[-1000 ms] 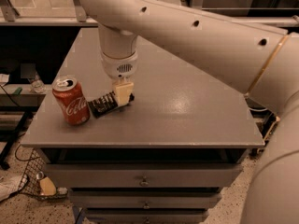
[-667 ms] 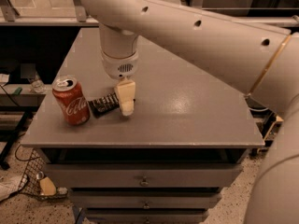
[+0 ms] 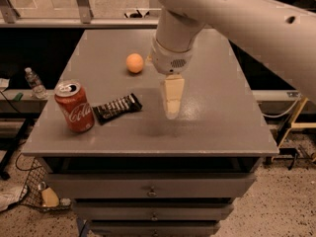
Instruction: Move rxbar chocolate near coke can
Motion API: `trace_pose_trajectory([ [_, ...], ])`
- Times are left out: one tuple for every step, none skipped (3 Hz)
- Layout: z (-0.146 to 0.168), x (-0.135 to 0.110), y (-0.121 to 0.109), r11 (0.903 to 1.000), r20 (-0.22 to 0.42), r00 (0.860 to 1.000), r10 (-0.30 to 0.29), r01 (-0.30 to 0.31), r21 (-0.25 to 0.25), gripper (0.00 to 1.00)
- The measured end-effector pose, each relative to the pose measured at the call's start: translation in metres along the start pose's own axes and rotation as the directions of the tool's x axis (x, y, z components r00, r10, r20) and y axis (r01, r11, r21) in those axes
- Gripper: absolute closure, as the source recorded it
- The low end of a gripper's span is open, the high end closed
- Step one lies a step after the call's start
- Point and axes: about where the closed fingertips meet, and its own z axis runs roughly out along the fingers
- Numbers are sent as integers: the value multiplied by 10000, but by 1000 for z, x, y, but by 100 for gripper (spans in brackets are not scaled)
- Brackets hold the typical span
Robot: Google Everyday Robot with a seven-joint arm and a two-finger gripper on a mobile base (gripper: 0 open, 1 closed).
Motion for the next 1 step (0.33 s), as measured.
trace_pose_trajectory([
  [-10, 54, 10, 9964, 394, 9957, 844, -846, 30, 0],
])
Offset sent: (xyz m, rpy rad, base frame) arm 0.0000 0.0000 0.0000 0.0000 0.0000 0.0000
